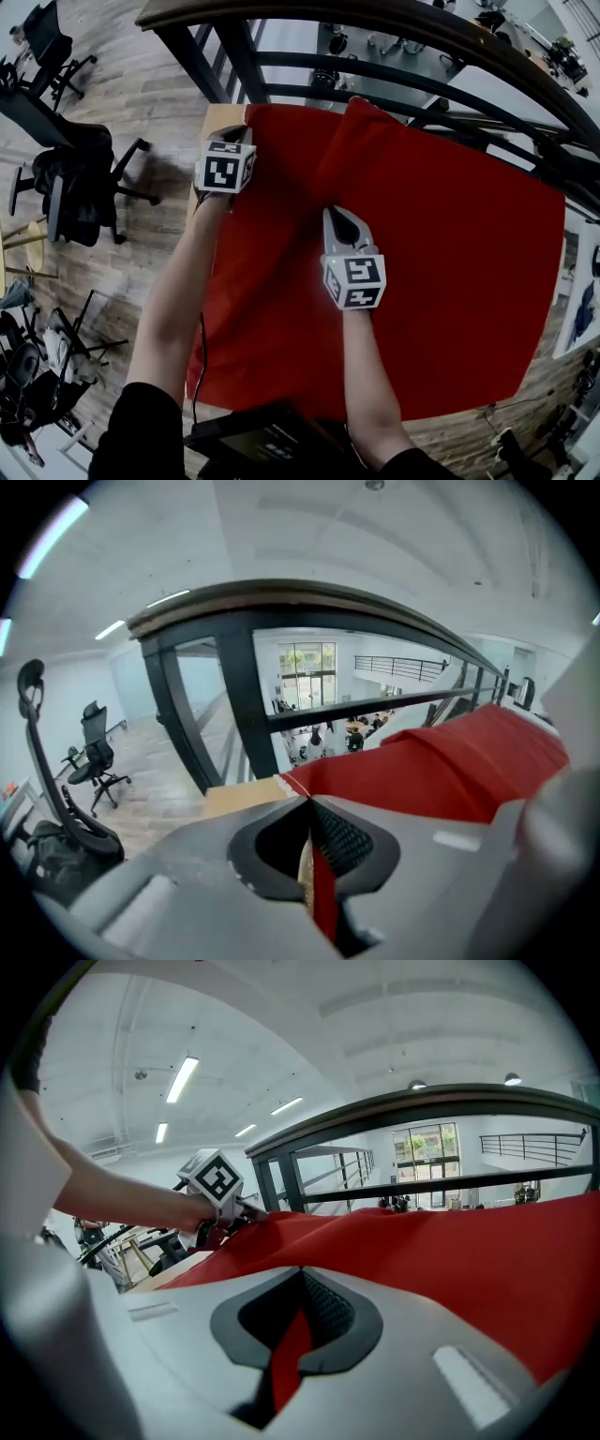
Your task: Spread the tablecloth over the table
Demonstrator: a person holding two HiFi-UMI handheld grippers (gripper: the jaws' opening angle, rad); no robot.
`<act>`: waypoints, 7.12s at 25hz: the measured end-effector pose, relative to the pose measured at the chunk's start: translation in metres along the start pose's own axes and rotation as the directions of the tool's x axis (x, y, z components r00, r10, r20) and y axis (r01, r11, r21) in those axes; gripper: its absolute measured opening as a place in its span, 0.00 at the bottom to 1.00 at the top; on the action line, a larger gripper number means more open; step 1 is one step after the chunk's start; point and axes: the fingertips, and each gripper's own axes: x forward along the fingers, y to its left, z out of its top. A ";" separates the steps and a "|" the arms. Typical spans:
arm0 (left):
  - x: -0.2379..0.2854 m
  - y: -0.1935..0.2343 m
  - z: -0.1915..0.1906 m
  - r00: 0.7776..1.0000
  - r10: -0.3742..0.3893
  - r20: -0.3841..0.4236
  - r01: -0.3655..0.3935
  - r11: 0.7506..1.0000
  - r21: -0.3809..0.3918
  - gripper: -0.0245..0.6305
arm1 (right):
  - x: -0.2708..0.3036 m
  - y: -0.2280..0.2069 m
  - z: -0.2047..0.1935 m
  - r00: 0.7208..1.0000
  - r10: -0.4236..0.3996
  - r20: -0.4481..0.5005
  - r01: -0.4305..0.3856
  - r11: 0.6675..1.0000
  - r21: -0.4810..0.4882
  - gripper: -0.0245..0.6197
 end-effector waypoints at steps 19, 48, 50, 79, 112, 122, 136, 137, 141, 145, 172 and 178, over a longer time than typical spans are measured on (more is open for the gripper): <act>-0.121 0.035 -0.052 0.981 -0.103 0.166 0.103 0.995 0.008 0.17 | 0.007 0.018 -0.023 0.994 -0.050 -0.099 0.026 0.972 -0.234 0.05; -0.275 -0.320 -0.242 0.982 -0.182 -0.053 0.185 0.981 0.060 0.05 | -0.410 -0.106 -0.232 0.939 -0.294 -0.179 0.309 0.949 0.062 0.05; -0.285 -0.343 -0.225 0.988 -0.154 -0.002 0.153 0.988 -0.004 0.05 | -0.429 -0.131 -0.220 0.956 -0.250 -0.153 0.257 0.966 0.025 0.05; -0.058 -0.598 -0.032 0.959 -0.273 0.074 0.271 0.962 0.029 0.07 | -0.343 -0.652 -0.028 0.796 -0.597 -0.100 0.594 0.802 -0.055 0.05; -0.216 -0.715 -0.153 0.876 -0.477 -0.072 0.482 0.872 0.081 0.04 | -0.610 -0.445 -0.230 0.747 -0.633 -0.203 0.649 0.760 0.017 0.05; -0.244 -0.801 -0.242 0.888 -0.439 -0.136 0.459 0.856 0.239 0.09 | -0.718 -0.472 -0.324 0.654 -0.695 -0.300 0.741 0.667 0.071 0.05; -0.357 -0.680 -0.218 0.891 -0.436 0.124 0.412 0.893 0.182 0.04 | -0.684 -0.375 -0.257 0.849 -0.526 -0.052 0.528 0.841 0.116 0.05; -0.375 -0.659 -0.220 0.897 -0.420 0.136 0.396 0.902 0.174 0.04 | -0.674 -0.342 -0.246 0.877 -0.480 -0.008 0.476 0.868 0.142 0.05; -0.433 -0.621 -0.230 0.899 -0.391 0.198 0.365 0.918 0.155 0.04 | -0.684 -0.232 -0.218 0.919 -0.372 0.127 0.340 0.915 0.220 0.05; -0.481 -0.593 -0.221 0.886 -0.335 0.322 0.324 0.942 0.087 0.04 | -0.694 -0.134 -0.177 0.951 -0.253 0.178 0.243 0.967 0.078 0.05; -0.595 -0.494 -0.202 0.869 -0.108 0.483 0.136 0.991 -0.022 0.04 | -0.705 -0.009 -0.095 0.957 -0.053 0.285 0.079 0.994 -0.077 0.05; -0.593 -0.498 -0.202 0.868 -0.115 0.483 0.140 0.990 -0.016 0.04 | -0.713 -0.016 -0.096 0.955 -0.068 0.289 0.092 0.993 -0.069 0.05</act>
